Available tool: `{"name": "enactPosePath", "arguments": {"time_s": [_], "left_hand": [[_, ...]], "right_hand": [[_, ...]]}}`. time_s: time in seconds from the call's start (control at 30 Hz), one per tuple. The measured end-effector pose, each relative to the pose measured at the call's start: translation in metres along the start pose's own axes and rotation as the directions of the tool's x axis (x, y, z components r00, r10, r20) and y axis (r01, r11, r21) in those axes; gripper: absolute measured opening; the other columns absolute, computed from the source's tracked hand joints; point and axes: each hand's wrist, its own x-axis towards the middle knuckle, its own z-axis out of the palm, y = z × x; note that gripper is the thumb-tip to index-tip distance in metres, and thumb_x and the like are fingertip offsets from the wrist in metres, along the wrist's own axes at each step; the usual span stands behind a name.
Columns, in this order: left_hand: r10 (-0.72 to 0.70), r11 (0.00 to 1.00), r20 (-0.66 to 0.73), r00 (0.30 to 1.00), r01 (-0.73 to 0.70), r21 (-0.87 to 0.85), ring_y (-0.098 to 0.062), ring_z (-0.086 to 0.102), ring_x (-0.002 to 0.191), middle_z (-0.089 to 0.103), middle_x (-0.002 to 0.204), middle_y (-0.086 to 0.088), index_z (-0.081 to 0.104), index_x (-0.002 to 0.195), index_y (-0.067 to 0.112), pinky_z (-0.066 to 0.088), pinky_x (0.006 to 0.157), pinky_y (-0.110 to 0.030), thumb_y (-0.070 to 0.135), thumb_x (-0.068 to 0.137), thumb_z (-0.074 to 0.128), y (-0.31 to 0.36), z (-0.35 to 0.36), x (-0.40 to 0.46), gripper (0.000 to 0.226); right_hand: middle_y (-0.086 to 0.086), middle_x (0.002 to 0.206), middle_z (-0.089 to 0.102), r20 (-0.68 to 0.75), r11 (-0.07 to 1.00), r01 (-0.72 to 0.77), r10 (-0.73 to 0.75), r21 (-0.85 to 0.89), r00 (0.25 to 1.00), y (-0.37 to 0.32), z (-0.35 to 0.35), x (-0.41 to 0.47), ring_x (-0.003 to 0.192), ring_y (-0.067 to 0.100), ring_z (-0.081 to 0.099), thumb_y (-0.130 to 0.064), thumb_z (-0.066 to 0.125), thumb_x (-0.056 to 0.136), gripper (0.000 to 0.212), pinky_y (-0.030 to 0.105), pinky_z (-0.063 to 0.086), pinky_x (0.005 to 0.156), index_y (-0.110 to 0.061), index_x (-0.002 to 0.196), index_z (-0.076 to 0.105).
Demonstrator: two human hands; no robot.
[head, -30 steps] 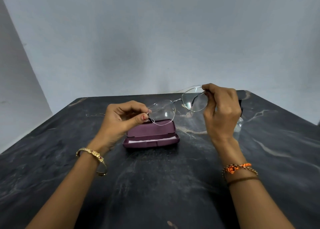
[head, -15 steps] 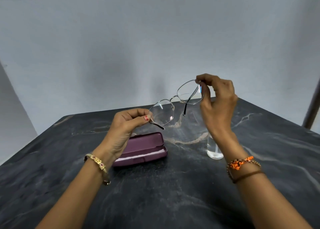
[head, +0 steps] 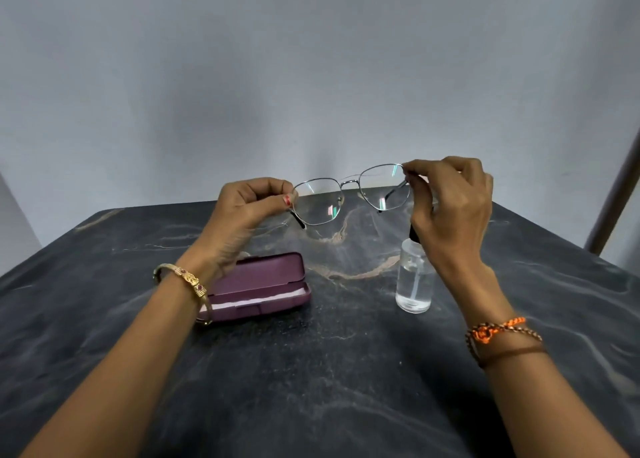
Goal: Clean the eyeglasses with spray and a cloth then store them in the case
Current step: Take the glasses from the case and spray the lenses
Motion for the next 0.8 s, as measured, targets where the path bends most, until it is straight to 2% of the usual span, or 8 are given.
{"name": "enactPosePath", "arguments": {"time_s": [0.13, 0.27, 0.37, 0.43, 0.53, 0.63, 0.8], "left_hand": [[-0.02, 0.996, -0.039, 0.999, 0.016, -0.093, -0.004, 0.061, 0.072, 0.069, 0.064, 0.011, 0.066, 0.073, 0.014, 0.049, 0.074, -0.01, 0.006, 0.072, 0.062, -0.007, 0.005, -0.007, 0.008], [-0.023, 0.989, -0.076, 0.997, 0.012, -0.146, -0.009, 0.06, 0.077, 0.069, 0.065, 0.011, 0.066, 0.075, 0.014, 0.049, 0.079, -0.013, 0.006, 0.073, 0.061, -0.013, 0.009, -0.014, 0.01], [-0.032, 0.986, -0.133, 0.991, 0.01, -0.167, -0.008, 0.061, 0.077, 0.069, 0.066, 0.011, 0.065, 0.077, 0.014, 0.051, 0.078, -0.013, -0.002, 0.079, 0.057, -0.017, 0.008, -0.019, 0.018], [-0.039, 0.984, -0.189, 0.981, 0.004, -0.179, -0.009, 0.059, 0.078, 0.069, 0.065, 0.012, 0.065, 0.076, 0.016, 0.051, 0.074, -0.011, -0.003, 0.079, 0.057, -0.019, 0.005, -0.021, 0.021], [-0.02, 0.987, -0.257, 0.966, -0.021, -0.158, -0.003, 0.06, 0.073, 0.069, 0.062, 0.015, 0.065, 0.072, 0.02, 0.049, 0.067, -0.008, -0.002, 0.08, 0.058, -0.021, 0.005, -0.021, 0.024], [-0.005, 0.993, -0.286, 0.958, -0.03, -0.117, 0.006, 0.06, 0.066, 0.067, 0.064, 0.013, 0.063, 0.072, 0.021, 0.048, 0.064, -0.006, 0.0, 0.081, 0.058, -0.023, 0.01, -0.022, 0.023], [-0.009, 0.997, -0.297, 0.955, -0.014, -0.076, 0.009, 0.058, 0.065, 0.062, 0.075, 0.005, 0.062, 0.074, 0.022, 0.048, 0.066, -0.005, 0.003, 0.083, 0.057, -0.026, 0.013, -0.023, 0.022]], "right_hand": [[0.005, 0.073, 0.072, 0.016, 1.0, -0.009, 0.009, 0.01, 1.0, -0.001, -0.006, -0.007, 0.085, 0.017, 0.047, -0.01, 0.06, 0.082, 0.012, 0.028, 0.031, 0.069, -0.008, 0.087, 0.07], [0.007, 0.088, 0.072, 0.052, 0.994, -0.092, 0.088, 0.064, 0.995, -0.005, -0.006, -0.012, 0.083, 0.029, 0.059, -0.016, 0.058, 0.083, 0.02, 0.03, 0.038, 0.072, -0.007, 0.097, 0.067], [0.012, 0.101, 0.066, 0.098, 0.962, -0.22, 0.206, 0.161, 0.974, -0.006, -0.008, -0.019, 0.084, 0.021, 0.055, -0.028, 0.053, 0.082, 0.037, 0.042, 0.046, 0.074, -0.003, 0.108, 0.058], [0.014, 0.103, 0.062, 0.138, 0.943, -0.262, 0.237, 0.204, 0.962, -0.004, -0.009, -0.025, 0.085, 0.016, 0.052, -0.033, 0.051, 0.079, 0.046, 0.043, 0.048, 0.073, -0.002, 0.113, 0.052], [0.015, 0.1, 0.06, 0.189, 0.956, -0.217, 0.18, 0.197, 0.965, -0.001, -0.007, -0.035, 0.084, 0.016, 0.053, -0.036, 0.052, 0.077, 0.051, 0.034, 0.049, 0.068, -0.007, 0.118, 0.043], [0.011, 0.094, 0.061, 0.216, 0.97, -0.199, 0.167, 0.136, 0.962, -0.003, 0.0, -0.045, 0.073, 0.014, 0.053, -0.039, 0.052, 0.077, 0.048, 0.024, 0.04, 0.058, -0.02, 0.117, 0.033], [0.014, 0.101, 0.057, 0.199, 0.963, -0.261, 0.244, 0.062, 0.949, -0.01, 0.004, -0.059, 0.064, 0.019, 0.054, -0.038, 0.05, 0.076, 0.051, 0.025, 0.039, 0.049, -0.023, 0.121, 0.032]]}}
